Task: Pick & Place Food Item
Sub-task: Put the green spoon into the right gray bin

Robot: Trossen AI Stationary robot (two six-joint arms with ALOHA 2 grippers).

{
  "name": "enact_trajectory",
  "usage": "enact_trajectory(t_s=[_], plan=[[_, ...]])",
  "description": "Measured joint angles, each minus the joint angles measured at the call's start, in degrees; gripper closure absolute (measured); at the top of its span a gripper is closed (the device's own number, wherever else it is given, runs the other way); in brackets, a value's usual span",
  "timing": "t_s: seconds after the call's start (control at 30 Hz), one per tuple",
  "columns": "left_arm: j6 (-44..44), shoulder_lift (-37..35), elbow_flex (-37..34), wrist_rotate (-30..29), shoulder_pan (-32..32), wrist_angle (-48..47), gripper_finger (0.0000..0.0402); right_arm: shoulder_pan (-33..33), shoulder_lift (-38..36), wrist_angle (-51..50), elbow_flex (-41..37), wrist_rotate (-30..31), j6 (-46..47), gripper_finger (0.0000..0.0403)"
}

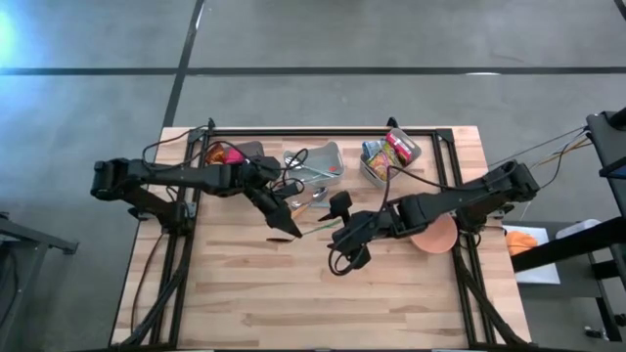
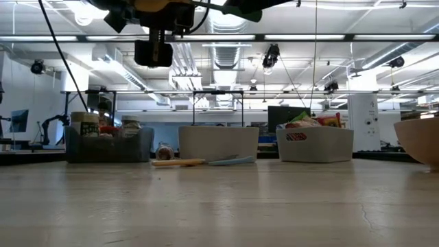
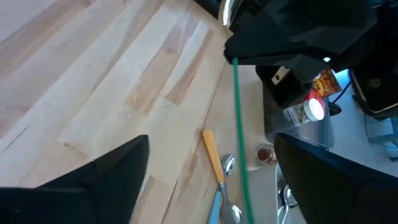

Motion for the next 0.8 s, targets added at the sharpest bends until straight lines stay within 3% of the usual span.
enact_trajectory(t_s=[0.33,0.8], plan=[[-0.63,0.02,0.00,-0.02,-0.11,1.02,0.0401,-0.48,0.94,0.07,0.00,3.12,-1.07,0.0202],[-0.58,0.02,0.00,-0.04,-0.13,1.13,0.0401,-0.44,0.72,1.53,0.00,4.52,-1.03,0.0351]])
